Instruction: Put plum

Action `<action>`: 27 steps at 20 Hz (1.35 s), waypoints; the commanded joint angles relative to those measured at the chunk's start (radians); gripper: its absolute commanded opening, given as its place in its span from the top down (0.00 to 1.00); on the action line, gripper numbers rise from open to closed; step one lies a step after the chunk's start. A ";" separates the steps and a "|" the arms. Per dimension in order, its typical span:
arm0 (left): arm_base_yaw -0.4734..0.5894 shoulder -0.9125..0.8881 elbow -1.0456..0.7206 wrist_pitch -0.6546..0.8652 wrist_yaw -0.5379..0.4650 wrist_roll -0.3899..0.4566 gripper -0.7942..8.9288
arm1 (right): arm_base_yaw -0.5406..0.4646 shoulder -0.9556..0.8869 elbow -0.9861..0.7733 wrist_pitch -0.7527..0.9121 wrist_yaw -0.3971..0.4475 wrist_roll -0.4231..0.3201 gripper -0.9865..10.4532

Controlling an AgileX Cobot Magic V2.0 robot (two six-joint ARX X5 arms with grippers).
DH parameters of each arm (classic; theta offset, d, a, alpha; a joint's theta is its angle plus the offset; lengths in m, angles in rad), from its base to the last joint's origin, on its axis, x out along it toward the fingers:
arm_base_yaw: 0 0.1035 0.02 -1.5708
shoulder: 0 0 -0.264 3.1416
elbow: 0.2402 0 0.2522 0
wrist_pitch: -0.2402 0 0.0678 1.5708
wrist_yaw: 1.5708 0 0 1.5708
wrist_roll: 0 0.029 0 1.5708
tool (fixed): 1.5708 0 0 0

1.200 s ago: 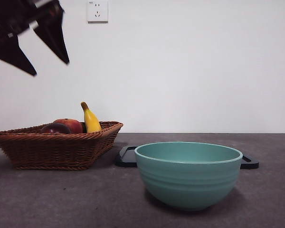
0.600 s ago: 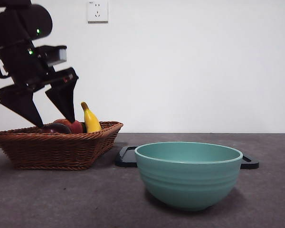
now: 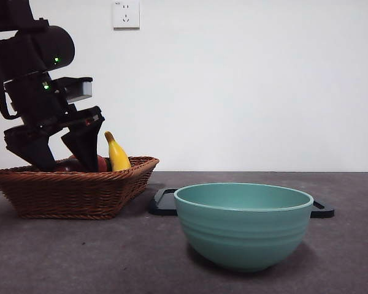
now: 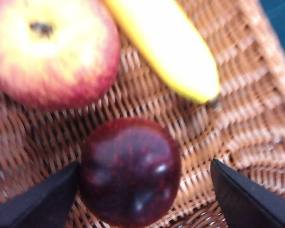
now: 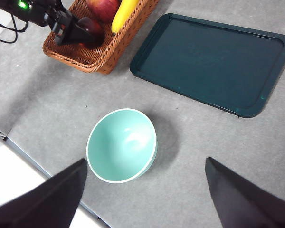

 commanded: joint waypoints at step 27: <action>-0.269 -0.397 0.034 -0.127 0.118 -0.007 0.67 | 0.003 0.006 0.017 -0.003 -0.006 0.014 0.57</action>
